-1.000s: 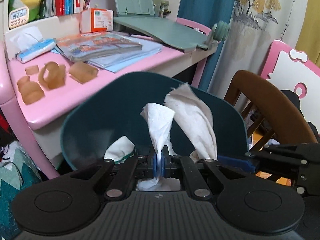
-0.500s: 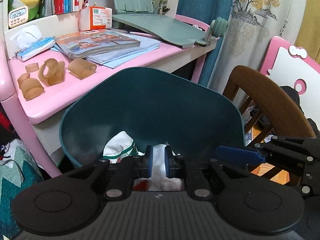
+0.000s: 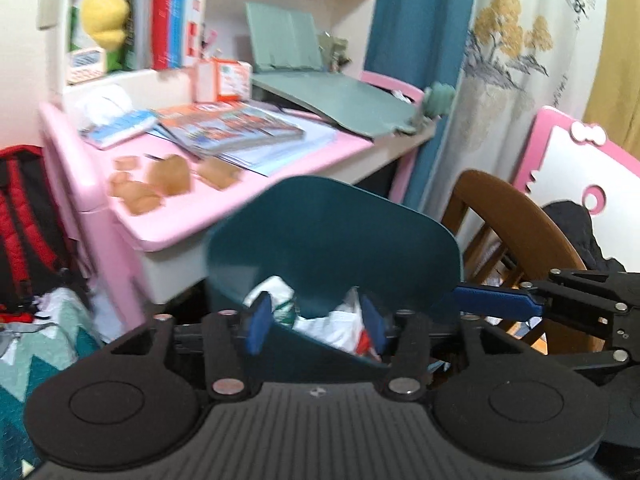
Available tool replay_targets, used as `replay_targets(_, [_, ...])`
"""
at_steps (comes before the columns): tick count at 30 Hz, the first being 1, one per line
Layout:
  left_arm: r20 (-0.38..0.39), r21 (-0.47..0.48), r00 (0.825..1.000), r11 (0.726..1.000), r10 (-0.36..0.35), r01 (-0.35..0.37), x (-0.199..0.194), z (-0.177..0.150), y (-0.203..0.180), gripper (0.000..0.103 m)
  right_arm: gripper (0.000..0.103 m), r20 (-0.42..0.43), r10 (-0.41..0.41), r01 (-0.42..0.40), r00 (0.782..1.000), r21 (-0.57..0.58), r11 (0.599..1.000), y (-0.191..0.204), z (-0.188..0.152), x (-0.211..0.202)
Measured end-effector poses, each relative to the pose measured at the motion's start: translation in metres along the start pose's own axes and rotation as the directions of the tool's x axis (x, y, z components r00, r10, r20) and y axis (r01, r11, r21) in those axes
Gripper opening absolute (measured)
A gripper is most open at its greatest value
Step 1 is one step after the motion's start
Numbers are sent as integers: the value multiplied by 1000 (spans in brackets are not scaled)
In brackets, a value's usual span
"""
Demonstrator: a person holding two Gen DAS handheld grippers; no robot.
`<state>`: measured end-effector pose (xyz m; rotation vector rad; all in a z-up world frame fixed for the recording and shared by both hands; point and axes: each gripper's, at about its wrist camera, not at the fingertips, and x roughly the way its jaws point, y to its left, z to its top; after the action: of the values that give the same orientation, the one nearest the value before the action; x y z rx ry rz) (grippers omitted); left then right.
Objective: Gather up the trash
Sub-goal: 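Open left tool over the bin while right tool releases its tissue, then swing both empty tools down toward the floor under the bed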
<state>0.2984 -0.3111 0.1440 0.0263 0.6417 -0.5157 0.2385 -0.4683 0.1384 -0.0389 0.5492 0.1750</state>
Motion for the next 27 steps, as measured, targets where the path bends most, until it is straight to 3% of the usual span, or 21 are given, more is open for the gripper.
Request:
replay_targets(7, [44, -34, 998, 998, 48, -47, -52, -15, 32, 64, 42, 37, 88, -86, 995, -48, 995, 39, 4, -23])
replay_targets(9, [58, -40, 996, 997, 71, -69, -68, -22, 42, 70, 43, 46, 117, -115, 992, -57, 992, 52, 6, -28])
replay_targets(16, [89, -73, 986, 988, 144, -137, -123, -50, 81, 73, 48, 48, 239, -235, 970, -86, 968, 102, 6, -34])
replay_targets(22, [106, -105, 969, 972, 221, -210, -169, -83, 123, 81, 50, 31, 356, -351, 934, -108, 930, 150, 1, -31])
replay_targets(27, [119, -143, 945, 947, 306, -288, -210, -119, 158, 83, 50, 4, 471, -464, 882, -162, 871, 202, -5, -24])
